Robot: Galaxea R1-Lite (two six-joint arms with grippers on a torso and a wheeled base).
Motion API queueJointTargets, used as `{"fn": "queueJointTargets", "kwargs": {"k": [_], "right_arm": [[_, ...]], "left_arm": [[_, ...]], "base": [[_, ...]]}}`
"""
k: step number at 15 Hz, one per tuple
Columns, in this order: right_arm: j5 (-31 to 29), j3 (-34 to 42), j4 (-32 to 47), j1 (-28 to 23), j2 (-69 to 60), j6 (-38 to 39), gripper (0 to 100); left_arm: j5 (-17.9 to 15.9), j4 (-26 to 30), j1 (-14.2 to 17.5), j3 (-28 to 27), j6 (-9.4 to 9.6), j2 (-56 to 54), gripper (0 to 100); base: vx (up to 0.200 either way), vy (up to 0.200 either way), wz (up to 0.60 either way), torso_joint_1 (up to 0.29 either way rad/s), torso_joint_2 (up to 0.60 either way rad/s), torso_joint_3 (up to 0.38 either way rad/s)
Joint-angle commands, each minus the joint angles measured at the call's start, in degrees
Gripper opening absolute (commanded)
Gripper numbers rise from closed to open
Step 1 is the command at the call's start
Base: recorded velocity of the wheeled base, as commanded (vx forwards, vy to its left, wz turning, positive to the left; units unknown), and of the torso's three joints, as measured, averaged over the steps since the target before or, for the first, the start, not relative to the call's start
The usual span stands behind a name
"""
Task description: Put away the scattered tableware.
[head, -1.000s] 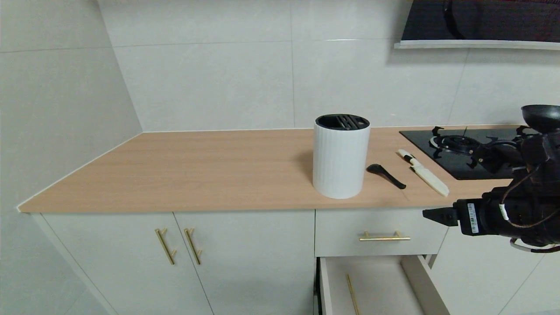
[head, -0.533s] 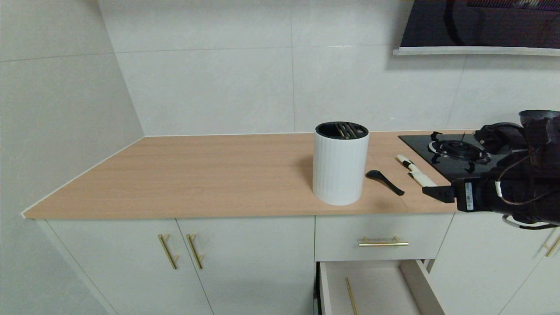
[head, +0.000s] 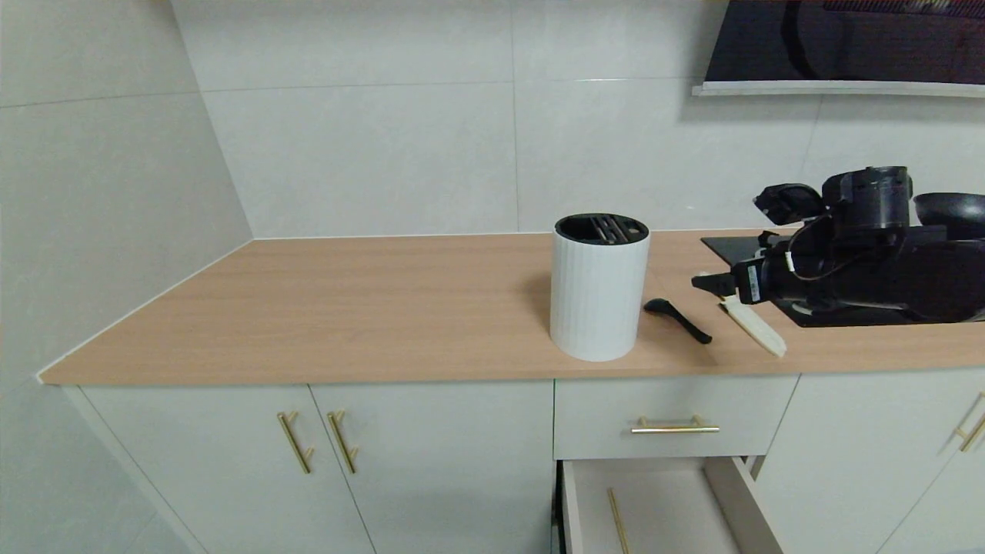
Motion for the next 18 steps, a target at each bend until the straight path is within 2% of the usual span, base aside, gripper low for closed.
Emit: {"fn": "queueJointTargets", "kwargs": {"k": [1, 4, 11, 14, 18], "right_arm": [[3.81, -2.68, -0.17, -2.60, 7.89, -2.74, 100], [7.24, -3.65, -0.17, -3.57, 11.40, -4.32, 100], [7.59, -7.96, -0.52, -3.57, 19.93, -5.20, 100], [7.50, -7.96, -5.27, -3.57, 21.77, -4.93, 100], [7.50, -9.19, -6.32, -3.57, 23.62, -4.32, 100]], "left_arm": [[0.02, -0.01, 0.02, 0.00, -0.01, 0.00, 100], [0.02, -0.01, 0.02, 0.00, -0.01, 0.00, 100], [0.02, -0.01, 0.02, 0.00, -0.01, 0.00, 100], [0.02, -0.09, 0.02, 0.00, -0.01, 0.00, 100], [0.02, -0.01, 0.02, 0.00, -0.01, 0.00, 100]], "base": [[0.000, 0.000, 0.00, 0.000, 0.00, 0.000], [0.000, 0.000, 0.00, 0.000, 0.00, 0.000], [0.000, 0.000, 0.00, 0.000, 0.00, 0.000], [0.000, 0.000, 0.00, 0.000, 0.00, 0.000], [0.000, 0.000, 0.00, 0.000, 0.00, 0.000]]}}
